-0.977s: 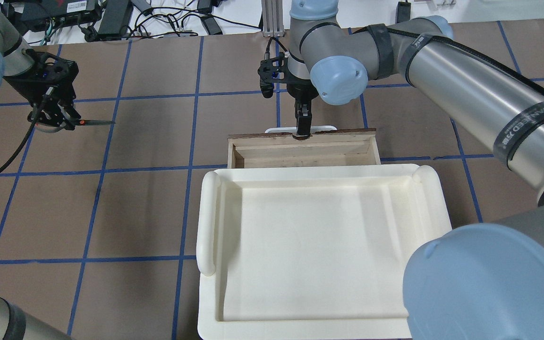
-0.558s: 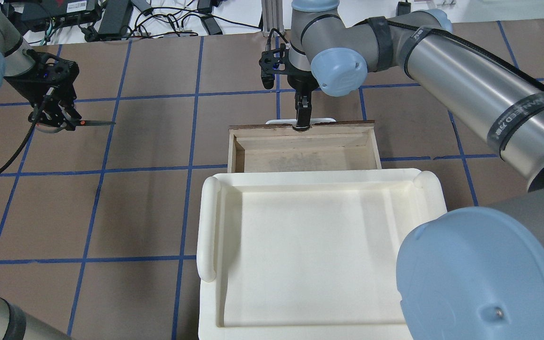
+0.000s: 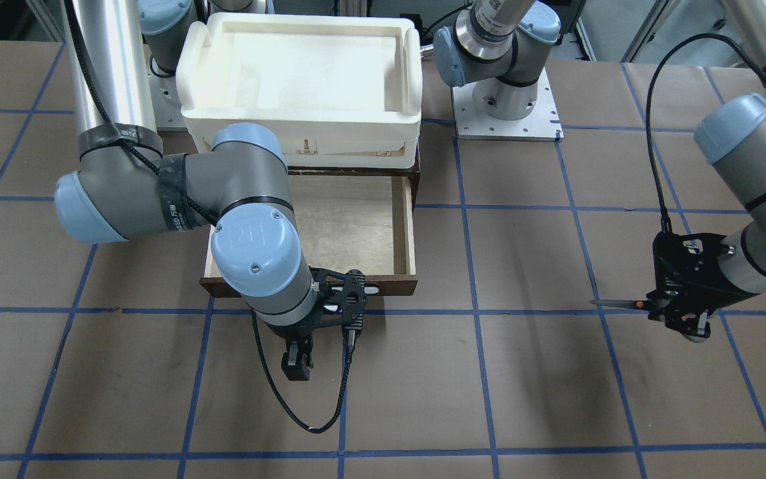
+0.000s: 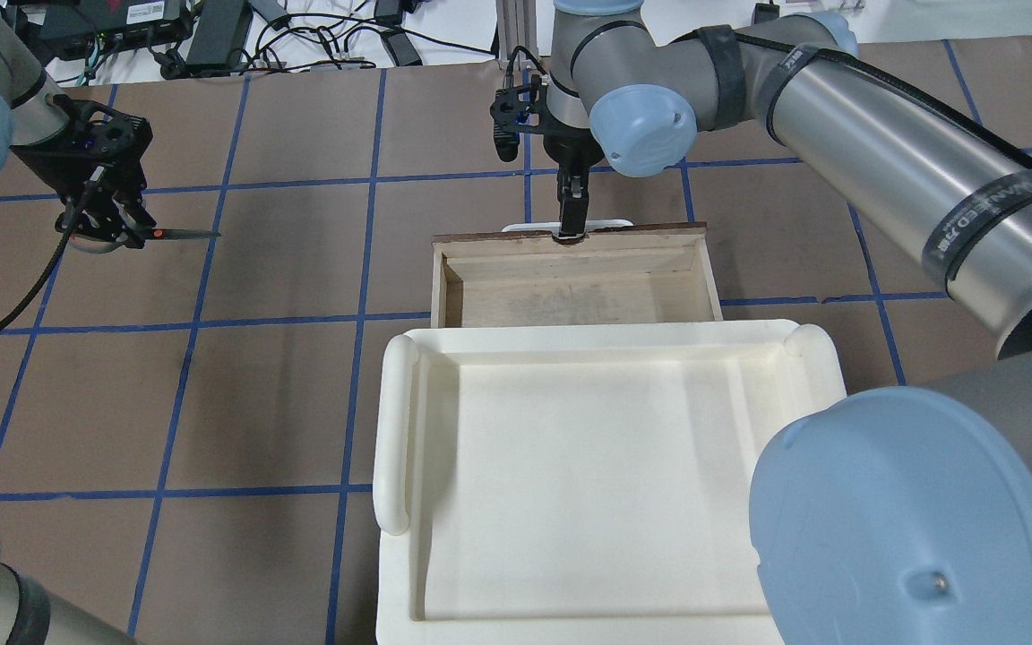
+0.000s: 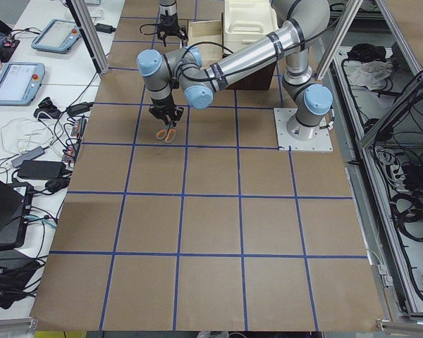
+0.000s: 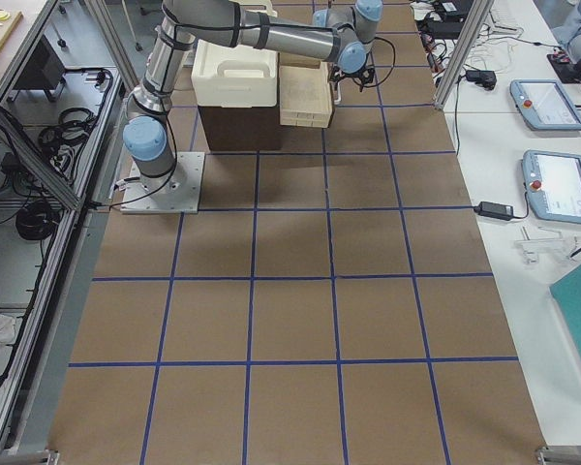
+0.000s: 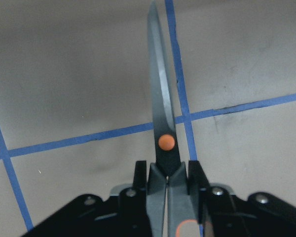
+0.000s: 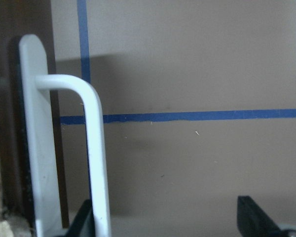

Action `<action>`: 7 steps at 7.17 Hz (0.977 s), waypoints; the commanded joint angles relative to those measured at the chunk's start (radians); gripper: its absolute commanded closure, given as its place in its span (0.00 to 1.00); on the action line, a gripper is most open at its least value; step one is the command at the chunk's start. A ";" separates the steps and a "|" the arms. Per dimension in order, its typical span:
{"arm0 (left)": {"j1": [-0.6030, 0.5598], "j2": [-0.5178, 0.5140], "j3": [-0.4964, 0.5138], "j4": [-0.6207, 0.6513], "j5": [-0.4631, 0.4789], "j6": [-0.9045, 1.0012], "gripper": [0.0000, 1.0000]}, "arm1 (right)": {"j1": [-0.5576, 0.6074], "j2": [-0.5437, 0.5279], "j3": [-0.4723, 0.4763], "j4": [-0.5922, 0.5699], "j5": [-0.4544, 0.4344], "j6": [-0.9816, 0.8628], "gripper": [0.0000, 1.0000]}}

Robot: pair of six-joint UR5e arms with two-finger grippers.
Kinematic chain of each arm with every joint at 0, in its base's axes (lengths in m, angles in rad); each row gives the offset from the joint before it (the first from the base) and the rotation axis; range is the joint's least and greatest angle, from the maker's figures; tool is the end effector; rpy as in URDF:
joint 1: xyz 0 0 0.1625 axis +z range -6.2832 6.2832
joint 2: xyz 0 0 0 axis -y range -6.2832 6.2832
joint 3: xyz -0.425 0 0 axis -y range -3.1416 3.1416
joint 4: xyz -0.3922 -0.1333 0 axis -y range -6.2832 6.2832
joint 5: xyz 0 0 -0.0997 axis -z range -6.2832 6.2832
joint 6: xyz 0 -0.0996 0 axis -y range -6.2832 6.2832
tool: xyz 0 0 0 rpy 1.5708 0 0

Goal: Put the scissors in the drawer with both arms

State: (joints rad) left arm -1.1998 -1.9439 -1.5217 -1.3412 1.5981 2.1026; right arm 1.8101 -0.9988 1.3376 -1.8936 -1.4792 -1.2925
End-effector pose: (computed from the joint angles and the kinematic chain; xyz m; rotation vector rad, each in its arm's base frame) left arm 0.1018 -0.6220 0.3249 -2.3319 -1.9815 -0.0869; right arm 0.3038 -0.6444 0.2887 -2.1162 2.2020 -0.0492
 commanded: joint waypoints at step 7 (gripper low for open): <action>-0.266 0.065 0.003 -0.016 -0.012 -0.273 1.00 | -0.171 -0.289 0.012 0.184 0.054 0.256 0.00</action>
State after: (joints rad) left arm -1.4033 -1.8902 -1.5182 -1.3539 1.5867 1.8965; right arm 1.6796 -1.2351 1.3464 -1.7489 -1.4228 -1.1165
